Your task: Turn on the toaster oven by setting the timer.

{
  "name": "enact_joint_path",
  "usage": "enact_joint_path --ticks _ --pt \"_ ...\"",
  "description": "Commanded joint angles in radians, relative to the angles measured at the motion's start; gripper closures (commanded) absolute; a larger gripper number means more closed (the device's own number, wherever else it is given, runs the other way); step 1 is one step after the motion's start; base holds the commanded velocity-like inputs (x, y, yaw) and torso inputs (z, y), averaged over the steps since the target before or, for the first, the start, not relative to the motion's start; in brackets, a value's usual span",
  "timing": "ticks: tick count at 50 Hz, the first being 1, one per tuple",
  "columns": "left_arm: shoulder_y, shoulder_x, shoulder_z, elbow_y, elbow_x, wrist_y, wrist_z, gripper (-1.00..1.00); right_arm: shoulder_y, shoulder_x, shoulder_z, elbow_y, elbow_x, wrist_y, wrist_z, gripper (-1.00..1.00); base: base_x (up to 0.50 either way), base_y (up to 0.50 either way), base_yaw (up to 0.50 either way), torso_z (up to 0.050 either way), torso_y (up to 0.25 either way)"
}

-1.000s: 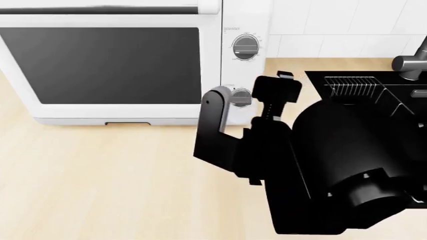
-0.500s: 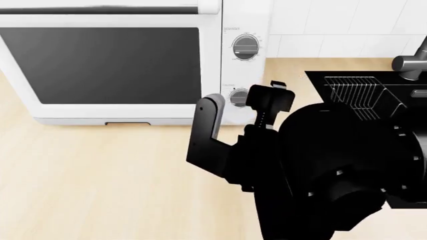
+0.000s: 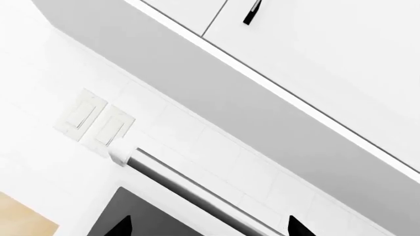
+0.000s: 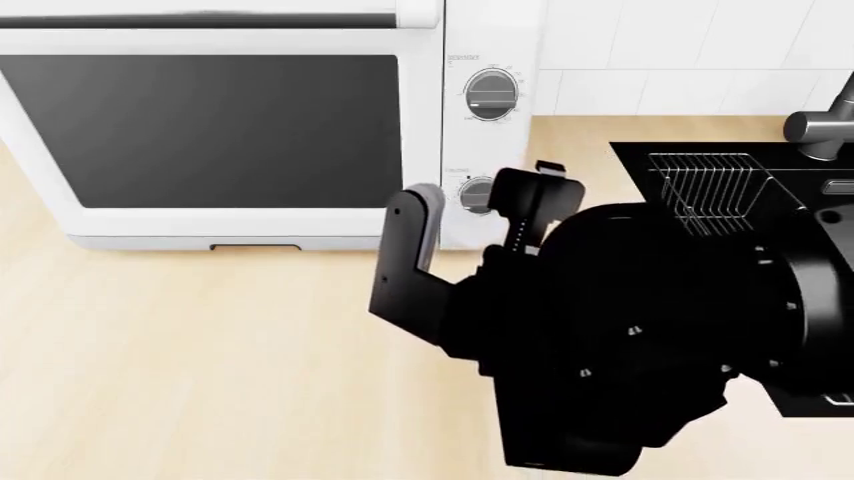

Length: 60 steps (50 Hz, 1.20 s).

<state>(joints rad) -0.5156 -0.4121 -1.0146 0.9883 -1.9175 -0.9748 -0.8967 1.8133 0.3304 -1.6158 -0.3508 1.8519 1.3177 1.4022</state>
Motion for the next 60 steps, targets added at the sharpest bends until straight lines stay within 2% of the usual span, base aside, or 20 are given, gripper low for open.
enact_joint_path --ticks 1,23,60 --pt "-0.002 0.006 -0.002 0.0 0.001 -0.002 0.002 -1.0 -0.004 -0.012 -0.014 0.025 -0.034 -0.007 -0.016 -1.0 0.0 0.0 0.0 0.0 0.0" --pt "-0.003 0.005 -0.008 0.003 -0.012 0.002 -0.009 -1.0 -0.003 -0.027 -0.026 0.052 -0.034 -0.044 0.02 -1.0 0.0 0.0 0.0 0.0 0.0" --pt "0.009 0.007 -0.044 0.001 -0.033 0.006 -0.008 -1.0 -0.005 -0.078 -0.066 0.103 -0.111 -0.072 -0.043 -1.0 0.0 0.0 0.0 0.0 0.0"
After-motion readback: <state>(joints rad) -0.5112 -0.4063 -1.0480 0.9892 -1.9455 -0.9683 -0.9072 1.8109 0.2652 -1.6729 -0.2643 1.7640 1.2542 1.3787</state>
